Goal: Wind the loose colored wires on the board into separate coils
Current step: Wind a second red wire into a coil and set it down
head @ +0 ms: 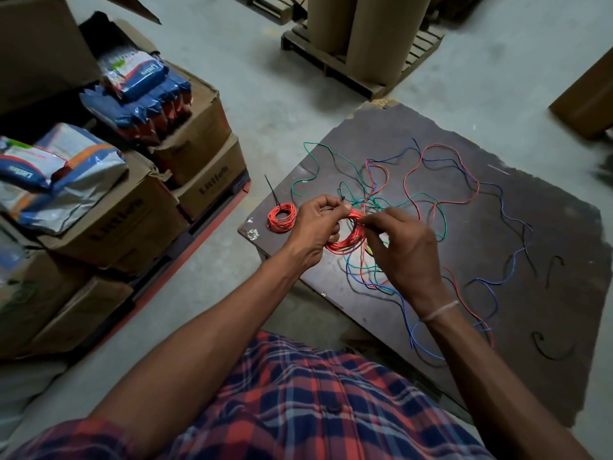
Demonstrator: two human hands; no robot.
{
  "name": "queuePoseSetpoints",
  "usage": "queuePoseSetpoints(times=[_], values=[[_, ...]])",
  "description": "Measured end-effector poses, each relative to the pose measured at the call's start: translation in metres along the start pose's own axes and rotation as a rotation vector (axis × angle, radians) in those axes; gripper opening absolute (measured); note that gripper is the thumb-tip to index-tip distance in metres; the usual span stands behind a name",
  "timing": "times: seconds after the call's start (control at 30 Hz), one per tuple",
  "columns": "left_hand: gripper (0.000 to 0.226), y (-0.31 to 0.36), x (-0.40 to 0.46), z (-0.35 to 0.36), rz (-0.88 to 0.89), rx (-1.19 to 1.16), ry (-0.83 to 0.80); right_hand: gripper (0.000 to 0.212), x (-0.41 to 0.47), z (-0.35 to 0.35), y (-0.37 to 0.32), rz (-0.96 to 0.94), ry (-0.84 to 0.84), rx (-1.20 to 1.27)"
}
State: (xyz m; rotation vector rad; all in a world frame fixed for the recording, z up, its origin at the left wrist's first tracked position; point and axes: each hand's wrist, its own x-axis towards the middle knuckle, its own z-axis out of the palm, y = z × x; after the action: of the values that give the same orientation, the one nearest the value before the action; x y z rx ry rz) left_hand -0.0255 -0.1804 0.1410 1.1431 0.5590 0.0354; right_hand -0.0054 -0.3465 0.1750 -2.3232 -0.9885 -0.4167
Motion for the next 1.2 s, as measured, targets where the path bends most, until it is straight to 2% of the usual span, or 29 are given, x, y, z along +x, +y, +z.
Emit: queuePoseSetpoints(times=[0.07,0.13,0.27,0.37,0.47,0.73,0.93,1.2], values=[[0.011,0.003,-0.002,0.000,0.000,0.016,0.032,0.011,0.005,-0.007,-0.004,0.091,-0.008,0.124],[0.015,0.004,-0.004,-0.001,0.003,0.039,0.067,0.018,0.011,-0.008,-0.007,0.270,-0.006,0.268],[0.019,0.007,-0.005,-0.003,-0.011,0.080,0.118,0.046,0.025,-0.002,-0.005,0.655,0.040,0.804],[0.015,0.011,-0.004,-0.004,-0.020,0.072,0.121,0.045,0.028,0.005,-0.004,0.798,0.037,1.109],[0.011,0.016,-0.003,-0.009,-0.017,0.076,0.114,0.042,0.027,0.008,-0.008,0.831,0.002,1.217],[0.008,0.019,-0.006,-0.012,0.064,0.134,0.124,0.024,0.033,0.007,-0.021,0.775,0.107,1.031],[0.008,0.018,-0.010,-0.011,0.183,0.230,0.155,0.011,0.033,0.014,-0.029,0.652,0.168,0.656],[0.010,0.019,-0.009,-0.012,0.243,0.289,0.201,0.004,0.030,0.018,-0.031,0.609,0.174,0.424]])
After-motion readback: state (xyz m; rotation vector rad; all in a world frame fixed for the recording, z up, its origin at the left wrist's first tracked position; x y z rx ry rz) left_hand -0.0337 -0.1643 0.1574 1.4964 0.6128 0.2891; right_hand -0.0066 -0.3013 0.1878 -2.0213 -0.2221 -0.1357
